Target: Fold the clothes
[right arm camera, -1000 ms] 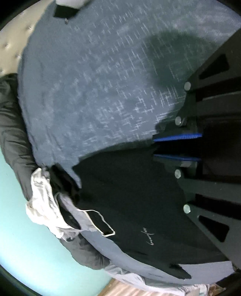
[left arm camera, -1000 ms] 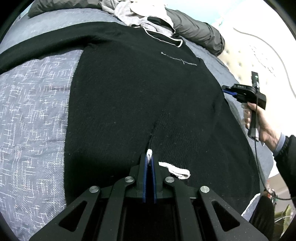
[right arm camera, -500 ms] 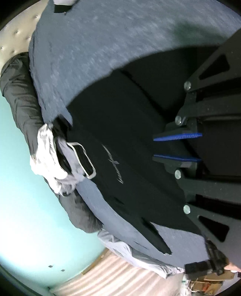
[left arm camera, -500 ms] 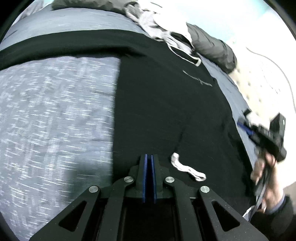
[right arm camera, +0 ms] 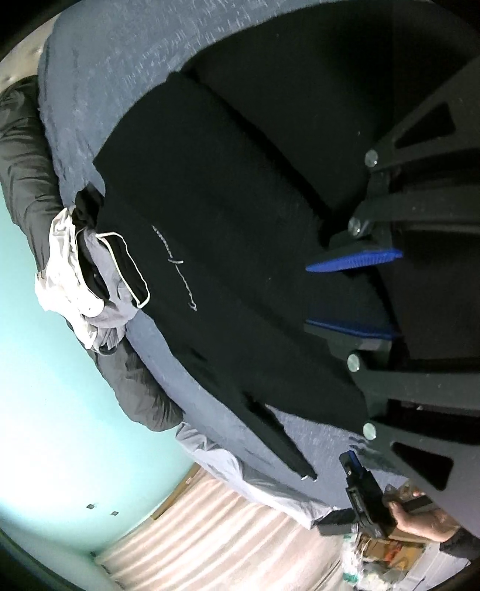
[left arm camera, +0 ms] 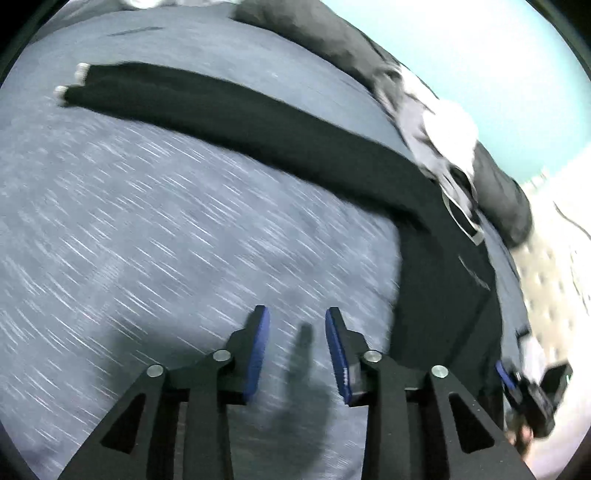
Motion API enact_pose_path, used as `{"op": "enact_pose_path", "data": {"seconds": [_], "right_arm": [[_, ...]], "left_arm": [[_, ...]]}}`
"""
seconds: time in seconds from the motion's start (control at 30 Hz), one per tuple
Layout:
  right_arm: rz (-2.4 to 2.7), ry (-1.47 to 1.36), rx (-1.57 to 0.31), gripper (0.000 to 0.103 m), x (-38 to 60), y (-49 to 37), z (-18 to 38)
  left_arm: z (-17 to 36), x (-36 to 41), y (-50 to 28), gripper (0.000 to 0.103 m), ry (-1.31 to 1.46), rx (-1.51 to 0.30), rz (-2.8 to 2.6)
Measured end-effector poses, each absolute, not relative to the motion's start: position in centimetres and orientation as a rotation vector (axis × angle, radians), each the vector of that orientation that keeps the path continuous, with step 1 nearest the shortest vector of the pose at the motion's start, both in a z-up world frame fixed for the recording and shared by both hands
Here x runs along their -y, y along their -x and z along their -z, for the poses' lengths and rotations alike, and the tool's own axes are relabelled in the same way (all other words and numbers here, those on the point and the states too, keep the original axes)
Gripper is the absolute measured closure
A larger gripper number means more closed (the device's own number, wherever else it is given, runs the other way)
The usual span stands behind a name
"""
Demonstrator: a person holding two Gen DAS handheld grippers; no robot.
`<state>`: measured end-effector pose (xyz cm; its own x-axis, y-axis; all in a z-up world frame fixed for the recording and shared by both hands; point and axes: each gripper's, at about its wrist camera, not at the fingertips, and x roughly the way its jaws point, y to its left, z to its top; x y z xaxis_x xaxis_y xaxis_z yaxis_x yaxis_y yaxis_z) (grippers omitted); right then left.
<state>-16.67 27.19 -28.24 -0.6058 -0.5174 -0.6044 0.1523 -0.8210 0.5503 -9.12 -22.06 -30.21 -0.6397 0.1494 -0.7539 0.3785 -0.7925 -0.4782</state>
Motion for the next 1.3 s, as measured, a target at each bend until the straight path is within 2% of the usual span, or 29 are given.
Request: {"op": "enact_pose_path", "data": {"seconds": [0.03, 0.1, 0.13, 0.43, 0.63, 0.83, 0.87, 0.9, 1.0, 1.1, 1.3], "right_arm": [[2.417, -1.117, 0.641, 0.077, -27.0, 16.8, 28.2], [2.425, -1.098, 0.606, 0.077, -26.6, 16.7, 27.7], [2.423, -1.086, 0.596, 0.077, -26.4, 16.7, 27.6], [2.418, -1.063, 0.620, 0.075, -26.3, 17.1, 27.5], [2.410, -1.057, 0.626, 0.075, -26.2, 17.5, 27.7], [2.402, -1.059, 0.636, 0.075, -26.1, 17.7, 28.0], [2.402, -1.059, 0.634, 0.075, -26.2, 17.7, 28.0], [2.401, -1.062, 0.633, 0.075, -26.2, 17.8, 28.1], [2.396, -1.070, 0.637, 0.075, -26.2, 17.9, 28.3], [2.394, -1.069, 0.654, 0.075, -26.5, 17.9, 28.3], [2.407, -1.044, 0.668, 0.075, -27.1, 17.6, 27.5]], "left_arm": [[30.1, 23.2, 9.1, 0.065, -1.239, -0.949, 2.540], [30.3, 25.5, 9.3, 0.052, -1.217, -0.976, 2.487], [30.4, 26.6, 9.5, 0.051, -1.213, -0.985, 2.461], [30.0, 35.0, 11.0, 0.048, -1.078, -1.058, 2.342], [30.6, 40.6, 11.8, 0.047, -0.963, -1.196, 2.241], [30.6, 43.4, 13.4, 0.048, -0.912, -1.200, 2.213], [30.6, 43.6, 13.8, 0.052, -0.913, -1.192, 2.213], [30.6, 43.7, 14.0, 0.066, -0.915, -1.183, 2.214], [30.3, 43.7, 14.6, 0.091, -0.943, -1.124, 2.239], [29.3, 43.4, 16.1, 0.094, -0.963, -1.066, 2.292], [23.9, 40.0, 18.3, 0.094, -0.947, -0.971, 2.467]]}}
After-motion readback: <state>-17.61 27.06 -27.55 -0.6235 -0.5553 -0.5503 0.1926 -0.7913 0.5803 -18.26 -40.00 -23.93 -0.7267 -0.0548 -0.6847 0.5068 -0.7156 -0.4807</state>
